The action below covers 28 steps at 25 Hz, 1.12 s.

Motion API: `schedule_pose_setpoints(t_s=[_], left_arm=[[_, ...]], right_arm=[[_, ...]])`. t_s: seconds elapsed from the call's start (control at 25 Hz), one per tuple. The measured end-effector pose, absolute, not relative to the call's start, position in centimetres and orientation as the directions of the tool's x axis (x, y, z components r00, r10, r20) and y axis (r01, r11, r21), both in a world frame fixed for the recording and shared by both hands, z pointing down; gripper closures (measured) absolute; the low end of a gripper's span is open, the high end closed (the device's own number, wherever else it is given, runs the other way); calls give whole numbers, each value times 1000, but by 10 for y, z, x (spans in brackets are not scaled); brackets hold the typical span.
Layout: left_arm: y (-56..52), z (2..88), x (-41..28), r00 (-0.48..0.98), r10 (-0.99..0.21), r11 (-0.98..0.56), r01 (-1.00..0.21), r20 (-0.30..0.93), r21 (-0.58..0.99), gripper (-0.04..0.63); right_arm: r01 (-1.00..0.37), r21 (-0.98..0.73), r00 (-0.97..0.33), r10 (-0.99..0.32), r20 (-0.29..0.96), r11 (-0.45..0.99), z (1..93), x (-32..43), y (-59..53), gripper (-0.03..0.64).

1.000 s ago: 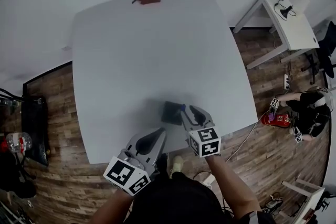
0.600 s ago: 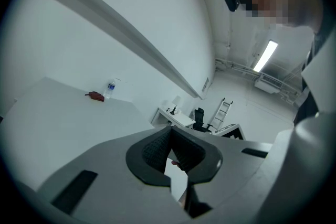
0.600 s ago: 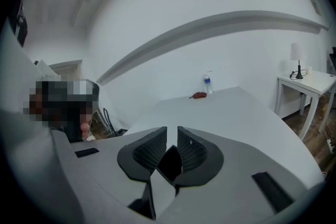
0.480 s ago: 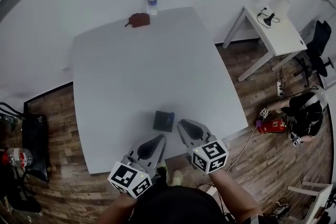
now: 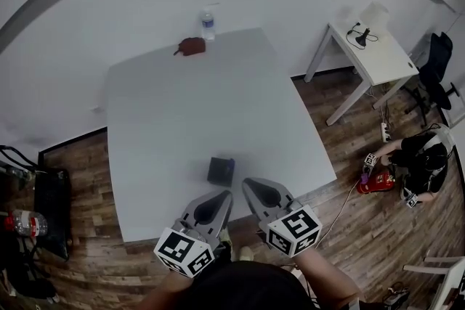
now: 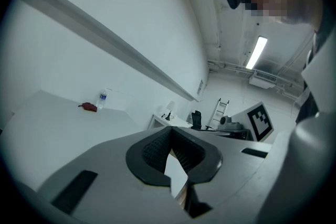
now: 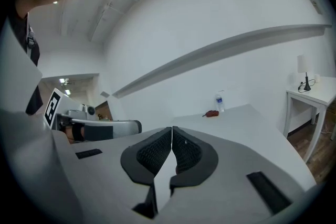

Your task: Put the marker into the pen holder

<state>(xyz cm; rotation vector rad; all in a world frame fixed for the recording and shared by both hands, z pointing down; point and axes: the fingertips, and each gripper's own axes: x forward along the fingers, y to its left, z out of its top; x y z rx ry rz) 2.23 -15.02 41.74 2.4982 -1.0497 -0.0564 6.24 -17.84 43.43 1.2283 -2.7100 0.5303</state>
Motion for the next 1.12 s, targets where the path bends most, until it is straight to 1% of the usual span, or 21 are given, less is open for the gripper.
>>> schedule_pose_setpoints(t_s=[0.24, 0.44, 1.12], left_arm=[[-141, 401, 30, 708, -699, -636, -681, 103, 363, 591], [-130, 391, 37, 706, -704, -645, -684, 84, 342, 591], [-106, 384, 32, 692, -718, -644, -700, 72, 307, 591]], right_arm=[[-730, -250, -680, -712, 175, 636, 396, 64, -161, 601], [-720, -236, -690, -710, 142, 653, 381, 66, -146, 601], [-704, -211, -707, -695, 131, 678, 375, 56, -121, 601]])
